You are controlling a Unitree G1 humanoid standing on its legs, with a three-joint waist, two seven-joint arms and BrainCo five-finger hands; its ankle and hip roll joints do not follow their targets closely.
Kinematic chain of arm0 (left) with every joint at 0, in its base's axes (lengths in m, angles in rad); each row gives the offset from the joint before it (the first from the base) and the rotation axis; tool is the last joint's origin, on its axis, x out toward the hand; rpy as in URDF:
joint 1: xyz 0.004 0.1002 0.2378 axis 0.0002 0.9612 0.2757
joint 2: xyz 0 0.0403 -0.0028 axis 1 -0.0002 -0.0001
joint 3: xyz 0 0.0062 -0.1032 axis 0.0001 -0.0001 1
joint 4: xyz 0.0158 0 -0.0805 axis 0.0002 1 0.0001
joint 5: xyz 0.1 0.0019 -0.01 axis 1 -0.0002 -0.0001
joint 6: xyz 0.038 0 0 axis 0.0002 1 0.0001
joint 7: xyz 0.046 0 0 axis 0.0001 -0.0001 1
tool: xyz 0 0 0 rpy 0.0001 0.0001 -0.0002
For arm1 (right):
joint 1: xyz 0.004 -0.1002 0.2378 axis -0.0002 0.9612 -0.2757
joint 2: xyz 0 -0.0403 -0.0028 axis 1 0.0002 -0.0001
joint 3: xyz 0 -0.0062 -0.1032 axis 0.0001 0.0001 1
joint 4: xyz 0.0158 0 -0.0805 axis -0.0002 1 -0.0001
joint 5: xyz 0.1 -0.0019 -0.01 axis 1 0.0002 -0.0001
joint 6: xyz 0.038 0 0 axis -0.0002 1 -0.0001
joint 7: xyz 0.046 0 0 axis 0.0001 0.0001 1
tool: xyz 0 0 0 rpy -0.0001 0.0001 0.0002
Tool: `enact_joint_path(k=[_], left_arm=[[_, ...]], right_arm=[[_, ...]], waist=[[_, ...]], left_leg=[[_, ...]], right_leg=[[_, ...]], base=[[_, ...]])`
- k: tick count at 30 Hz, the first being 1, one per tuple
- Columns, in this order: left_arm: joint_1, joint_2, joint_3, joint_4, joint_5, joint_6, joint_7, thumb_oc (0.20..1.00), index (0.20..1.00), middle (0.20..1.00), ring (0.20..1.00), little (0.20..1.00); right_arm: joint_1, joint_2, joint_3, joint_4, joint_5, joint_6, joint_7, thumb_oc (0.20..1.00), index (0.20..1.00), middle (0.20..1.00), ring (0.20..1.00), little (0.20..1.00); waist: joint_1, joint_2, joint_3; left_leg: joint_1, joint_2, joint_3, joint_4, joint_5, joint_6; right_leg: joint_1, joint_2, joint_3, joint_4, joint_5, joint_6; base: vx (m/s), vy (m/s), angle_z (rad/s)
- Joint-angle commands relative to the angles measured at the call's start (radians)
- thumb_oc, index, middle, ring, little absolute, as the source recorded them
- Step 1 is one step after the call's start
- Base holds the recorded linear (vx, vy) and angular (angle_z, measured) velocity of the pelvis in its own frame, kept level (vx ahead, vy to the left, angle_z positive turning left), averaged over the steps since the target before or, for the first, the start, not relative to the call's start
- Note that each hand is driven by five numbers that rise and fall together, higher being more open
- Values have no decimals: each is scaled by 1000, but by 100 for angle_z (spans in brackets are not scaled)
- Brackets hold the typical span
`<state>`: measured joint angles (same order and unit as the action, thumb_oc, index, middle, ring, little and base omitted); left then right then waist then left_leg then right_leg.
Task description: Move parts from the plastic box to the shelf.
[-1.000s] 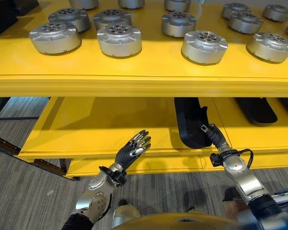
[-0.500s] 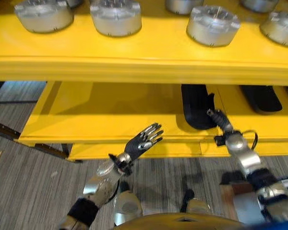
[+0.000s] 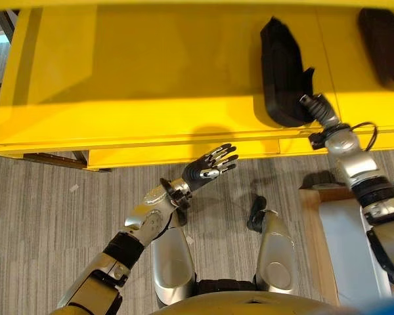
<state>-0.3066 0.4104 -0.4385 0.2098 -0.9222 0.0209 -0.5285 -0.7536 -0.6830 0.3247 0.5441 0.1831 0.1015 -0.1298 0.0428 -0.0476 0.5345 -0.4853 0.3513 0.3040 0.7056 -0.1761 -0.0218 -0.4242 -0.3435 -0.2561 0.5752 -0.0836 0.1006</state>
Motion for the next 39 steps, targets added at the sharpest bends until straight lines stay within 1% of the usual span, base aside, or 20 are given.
enact_joint_path(k=[1,4,6,8,12,13,16,18,24,25,28,30,32,35,39], left_arm=[[18,-4,-54,-103,-26,-63,32,1000,1000,1000,1000,1000],[2,-2,-65,-118,-34,-66,51,1000,1000,1000,1000,1000],[-5,2,-72,-118,-48,-77,66,1000,1000,1000,1000,1000],[-6,7,-70,-111,-53,-77,62,1000,1000,1000,1000,1000],[-11,17,-78,-106,-55,-76,56,1000,1000,1000,1000,1000],[-14,25,-86,-108,-61,-77,55,1000,1000,1000,1000,1000],[-12,37,-87,-114,-78,-72,69,1000,1000,1000,1000,1000],[-12,43,-84,-113,-95,-62,74,1000,1000,1000,1000,1000],[-12,50,-102,-109,-102,-63,69,1000,1000,1000,1000,1000],[-14,53,-112,-106,-109,-63,75,1000,1000,1000,1000,1000],[-15,55,-122,-106,-104,-55,88,1000,1000,1000,1000,1000],[-10,59,-131,-107,-84,-62,91,1000,1000,1000,1000,1000],[-8,59,-138,-102,-94,-72,91,1000,1000,1000,1000,1000],[-8,62,-140,-100,-120,-83,97,1000,1000,1000,1000,1000],[-10,53,-140,-88,-130,-83,89,1000,1000,1000,1000,1000]], right_arm=[[-87,-51,-18,-3,53,-42,-25,200,200,200,200,200],[-131,-77,-6,28,56,-42,-24,200,200,200,200,200],[-169,-110,16,58,63,-45,-27,200,200,200,200,200],[-206,-127,34,80,54,-36,-41,200,200,200,200,200],[-307,-147,70,135,7,-16,-48,200,200,200,200,200],[-357,-153,96,163,-17,-5,-45,200,200,200,200,200],[-423,-161,141,198,-40,4,-44,200,200,200,200,200],[-451,-164,157,212,-51,18,-38,200,200,200,200,200],[-556,-154,223,286,-87,38,-54,200,200,200,200,200],[-586,-148,244,307,-108,47,-53,200,200,200,200,200],[-614,-140,265,330,-106,62,-57,200,200,200,200,200],[-629,-138,278,348,-114,67,-49,200,200,200,200,200],[-644,-133,294,371,-121,69,-44,200,200,200,200,200],[-645,-127,307,397,-145,82,-38,200,200,200,200,200],[-636,-119,316,429,-141,84,-36,200,200,200,200,200]], waist=[[24,2,-38],[27,4,-30],[31,4,-24],[36,3,-23],[44,6,-17],[49,7,-15],[58,8,-15],[62,6,-15],[77,9,-15],[81,13,-15],[84,17,-15],[86,23,-15],[85,32,-15],[84,46,-15],[84,51,-15]], left_leg=[[98,42,43,3,-63,-33],[63,40,24,38,-83,-32],[32,38,5,71,-101,-31],[14,31,-8,84,-111,-30],[3,30,-17,83,-112,-37],[3,29,-18,81,-111,-41],[7,27,-18,65,-104,-46],[10,25,-17,57,-101,-47],[18,12,-19,34,-92,-48],[19,5,-21,27,-89,-47],[23,-1,-24,16,-85,-47],[27,-3,-21,10,-82,-49],[34,-6,-18,0,-78,-50],[40,-10,-15,-9,-73,-52],[49,-10,-13,-22,-66,-55]], right_leg=[[29,-20,-51,162,-118,12],[-5,-23,-40,197,-131,9],[-37,-23,-27,225,-139,7],[-57,-18,-18,238,-141,7],[-79,-15,-8,244,-139,10],[-83,-15,-6,244,-136,11],[-85,-12,-5,237,-132,13],[-85,-11,-5,232,-130,15],[-86,-4,-3,228,-126,15],[-85,0,-3,225,-126,14],[-87,1,-1,221,-125,15],[-86,0,-3,219,-126,14],[-84,-4,-3,218,-128,13],[-85,-9,0,218,-130,12],[-80,-15,-1,212,-128,14]], base=[[-91,31,1],[-57,24,-4],[-43,6,-4],[0,0,0],[-6,-2,-1],[0,0,0],[0,0,0],[0,0,0],[39,-21,0],[52,-9,1],[26,0,0],[15,19,-1],[34,58,-1],[32,49,2],[26,19,-1]])
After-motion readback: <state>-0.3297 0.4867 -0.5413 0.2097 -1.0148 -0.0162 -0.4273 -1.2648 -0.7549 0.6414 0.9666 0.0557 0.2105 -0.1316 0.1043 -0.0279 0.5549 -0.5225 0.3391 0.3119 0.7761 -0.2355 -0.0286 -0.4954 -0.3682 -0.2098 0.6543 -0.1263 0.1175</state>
